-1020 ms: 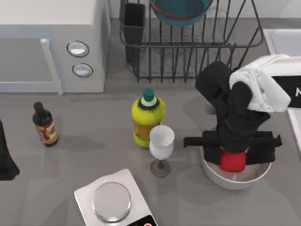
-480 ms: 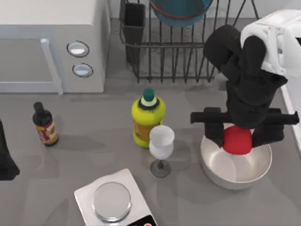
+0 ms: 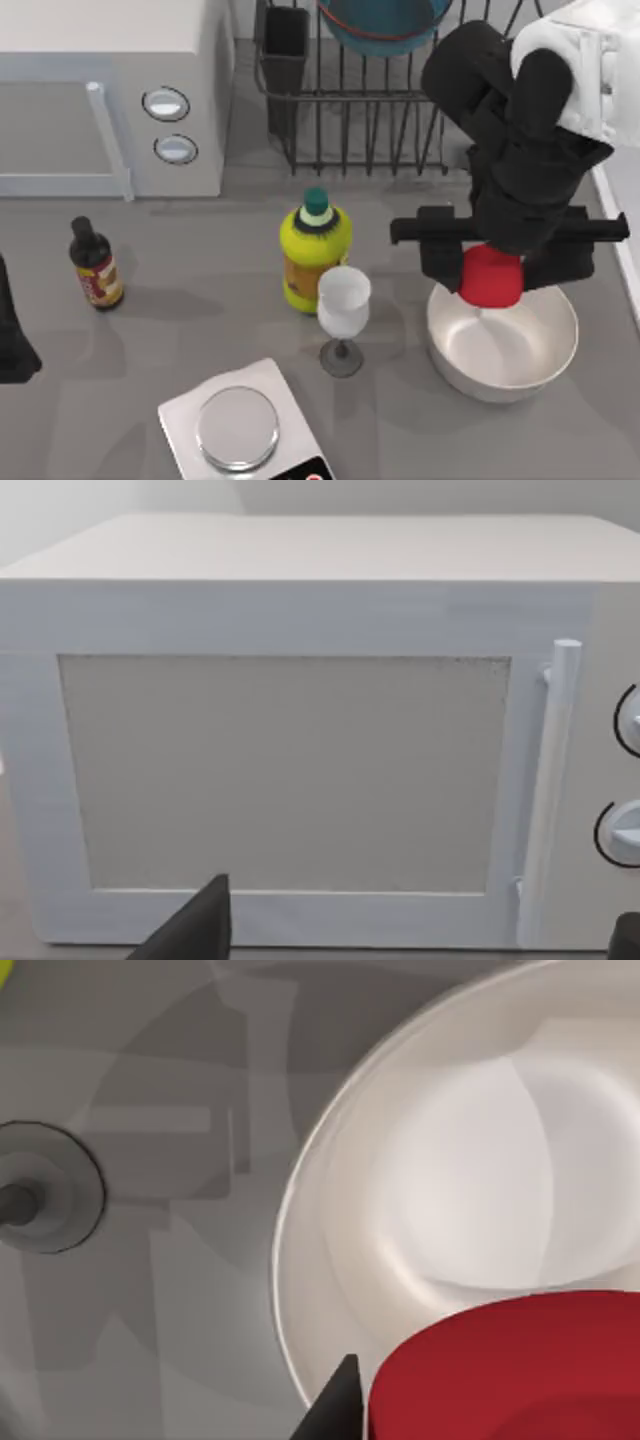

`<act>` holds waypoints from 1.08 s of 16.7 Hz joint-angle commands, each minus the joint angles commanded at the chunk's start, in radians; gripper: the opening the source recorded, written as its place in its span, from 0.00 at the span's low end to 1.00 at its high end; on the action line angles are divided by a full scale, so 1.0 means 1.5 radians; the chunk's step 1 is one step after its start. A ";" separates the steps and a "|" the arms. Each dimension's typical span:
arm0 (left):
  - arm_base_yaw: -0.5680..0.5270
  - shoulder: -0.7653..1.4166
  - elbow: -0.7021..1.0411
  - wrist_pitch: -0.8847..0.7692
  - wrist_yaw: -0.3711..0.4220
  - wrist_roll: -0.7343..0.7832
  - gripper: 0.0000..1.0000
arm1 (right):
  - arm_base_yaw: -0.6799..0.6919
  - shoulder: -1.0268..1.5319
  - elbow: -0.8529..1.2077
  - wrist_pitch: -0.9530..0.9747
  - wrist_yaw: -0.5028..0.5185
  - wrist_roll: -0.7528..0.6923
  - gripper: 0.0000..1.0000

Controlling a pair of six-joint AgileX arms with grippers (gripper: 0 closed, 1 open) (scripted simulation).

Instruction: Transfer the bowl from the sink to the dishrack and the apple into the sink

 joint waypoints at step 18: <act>0.000 0.000 0.000 0.000 0.000 0.000 1.00 | -0.597 -0.079 -0.275 0.888 -0.237 -0.273 0.00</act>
